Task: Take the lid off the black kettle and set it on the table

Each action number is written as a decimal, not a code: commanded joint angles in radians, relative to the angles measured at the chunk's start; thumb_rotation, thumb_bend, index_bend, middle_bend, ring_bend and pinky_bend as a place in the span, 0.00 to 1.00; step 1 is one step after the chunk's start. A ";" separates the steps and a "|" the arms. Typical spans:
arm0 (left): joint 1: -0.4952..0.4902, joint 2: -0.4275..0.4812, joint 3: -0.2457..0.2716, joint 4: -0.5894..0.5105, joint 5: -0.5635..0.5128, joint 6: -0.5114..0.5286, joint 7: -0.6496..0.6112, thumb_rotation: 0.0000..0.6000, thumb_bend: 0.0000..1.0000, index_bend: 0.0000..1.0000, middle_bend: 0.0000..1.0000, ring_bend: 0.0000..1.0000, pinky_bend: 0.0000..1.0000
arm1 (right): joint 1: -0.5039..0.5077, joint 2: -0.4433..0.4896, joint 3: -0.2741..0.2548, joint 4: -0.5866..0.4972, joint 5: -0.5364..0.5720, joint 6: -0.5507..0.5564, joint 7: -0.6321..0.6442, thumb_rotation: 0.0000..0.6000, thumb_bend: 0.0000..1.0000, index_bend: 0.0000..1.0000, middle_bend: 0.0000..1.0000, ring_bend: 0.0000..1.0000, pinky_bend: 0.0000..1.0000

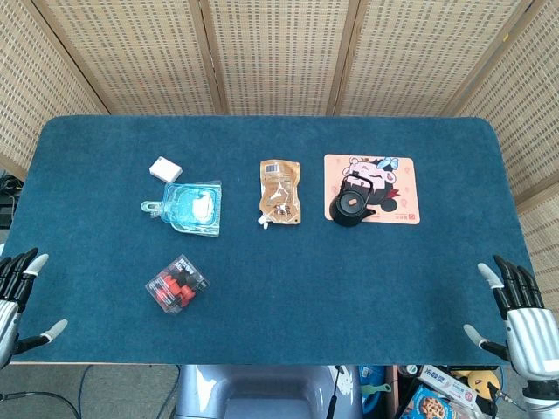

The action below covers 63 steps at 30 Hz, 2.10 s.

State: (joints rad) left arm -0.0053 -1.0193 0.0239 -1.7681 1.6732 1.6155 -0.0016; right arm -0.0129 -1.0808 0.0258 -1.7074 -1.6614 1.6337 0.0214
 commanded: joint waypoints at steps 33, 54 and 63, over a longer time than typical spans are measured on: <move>-0.041 -0.023 -0.053 0.003 -0.110 -0.071 0.041 1.00 0.17 0.00 0.00 0.00 0.00 | 0.788 -0.082 0.313 0.164 0.546 -0.926 -0.167 1.00 1.00 0.10 0.07 0.00 0.08; -0.056 -0.025 -0.085 0.004 -0.205 -0.108 0.045 1.00 0.17 0.00 0.00 0.00 0.00 | 1.137 -0.474 0.124 0.662 1.013 -1.010 -0.683 1.00 1.00 0.17 0.15 0.00 0.08; -0.062 -0.027 -0.089 0.004 -0.219 -0.119 0.051 1.00 0.17 0.00 0.00 0.00 0.00 | 1.158 -0.536 0.060 0.785 1.130 -1.013 -0.790 1.00 1.00 0.22 0.20 0.00 0.08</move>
State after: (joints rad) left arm -0.0665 -1.0457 -0.0648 -1.7642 1.4553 1.4983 0.0486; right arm 1.1427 -1.6116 0.0982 -0.9348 -0.5449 0.6186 -0.7524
